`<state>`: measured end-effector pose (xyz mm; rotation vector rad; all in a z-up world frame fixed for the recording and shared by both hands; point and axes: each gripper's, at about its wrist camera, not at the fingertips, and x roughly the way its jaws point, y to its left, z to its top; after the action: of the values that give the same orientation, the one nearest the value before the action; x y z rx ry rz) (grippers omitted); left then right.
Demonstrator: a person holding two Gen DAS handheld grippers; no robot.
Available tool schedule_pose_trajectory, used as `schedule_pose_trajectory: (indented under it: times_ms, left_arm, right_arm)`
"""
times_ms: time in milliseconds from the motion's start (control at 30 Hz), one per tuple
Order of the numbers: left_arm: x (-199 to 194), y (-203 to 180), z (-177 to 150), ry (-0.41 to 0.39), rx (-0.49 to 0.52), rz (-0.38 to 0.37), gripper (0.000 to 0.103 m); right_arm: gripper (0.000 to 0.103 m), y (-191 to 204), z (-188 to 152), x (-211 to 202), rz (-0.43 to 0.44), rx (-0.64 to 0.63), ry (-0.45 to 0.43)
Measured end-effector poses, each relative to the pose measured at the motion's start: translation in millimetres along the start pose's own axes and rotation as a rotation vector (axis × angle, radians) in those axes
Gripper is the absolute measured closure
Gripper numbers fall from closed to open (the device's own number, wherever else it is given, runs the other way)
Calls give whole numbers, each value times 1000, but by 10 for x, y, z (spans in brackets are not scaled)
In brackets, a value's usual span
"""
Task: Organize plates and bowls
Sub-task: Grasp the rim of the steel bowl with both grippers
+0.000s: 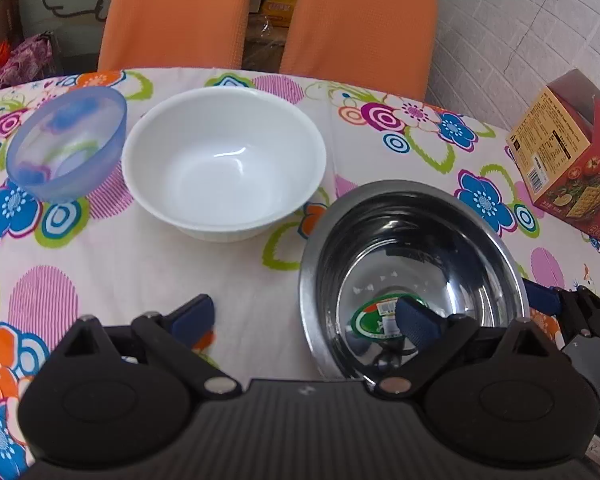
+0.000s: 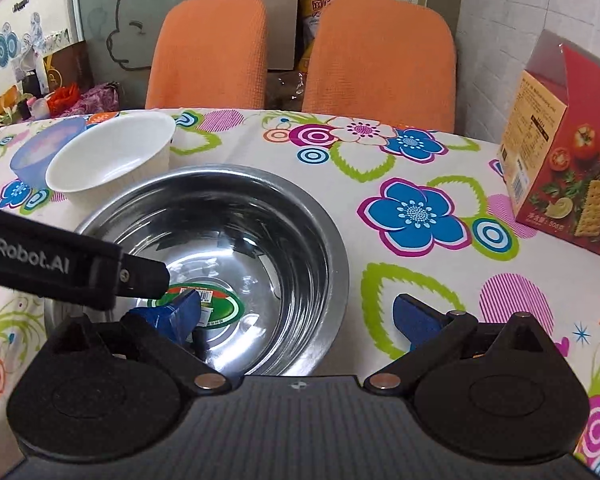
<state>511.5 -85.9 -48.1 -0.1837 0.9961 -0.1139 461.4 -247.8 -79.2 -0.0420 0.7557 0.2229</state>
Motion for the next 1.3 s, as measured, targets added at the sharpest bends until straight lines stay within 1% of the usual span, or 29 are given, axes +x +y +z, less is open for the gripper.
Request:
schedule_pose_trajectory:
  times_ms: [67,133,233,267,300,367,400,433,500,567,667,733,833,933,1067,1133,1300]
  left_arm:
    - [7,-32,-11,-3,23,10,7]
    - [12,-45,-14,-12,38,15,10]
    - [8,-77,-30,-27,64,30,18]
    - [2,-92,-38,-31,77,31,23]
    - [-5,-109,-48,-34,91,36,40]
    - [-26,-160,-71,-44,136,45,68]
    - [-38,-166,-77,-37,148,19,76]
    - [-55,-170,-87,-23,157,-5,78]
    - [-107,-173,-123,12,163,-45,78]
    - [-175,-133,-173,21,150,-65,78]
    - [-293,-42,-263,50,129,-102,78]
    - [-398,-7,-370,60,135,-106,78]
    - [-601,46,-585,65,165,-109,78]
    - [-855,148,-823,53,188,-105,78]
    - [-1142,259,-1113,51,204,-119,78]
    - [-1223,285,-1242,49,214,-130,78]
    - [-1309,293,-1515,56,235,-151,78]
  right_arm:
    - [12,-31,-24,1,16,13,-13]
    - [12,-26,-50,-9,20,5,-32]
    - [12,-14,-26,-18,7,17,-8]
    - [12,4,-10,-29,6,26,10]
    - [15,27,-13,-47,25,27,10]
    - [16,121,-56,-91,89,-6,-6]
    - [16,187,-73,-107,90,-24,-4]
    - [16,258,-88,-131,91,-49,-4]
    - [14,389,-111,-222,97,-84,-15]
    - [15,451,-121,-357,85,-86,-41]
    - [15,496,-151,-484,109,-86,-14]
    - [15,535,-204,-549,127,-67,10]
    - [13,681,-327,-737,132,-73,10]
    - [13,896,-486,-1014,133,-103,-13]
    - [13,1097,-719,-1302,146,-99,-40]
    - [13,1183,-832,-1419,141,-99,-52]
    - [13,1270,-1063,-1571,124,-85,-48]
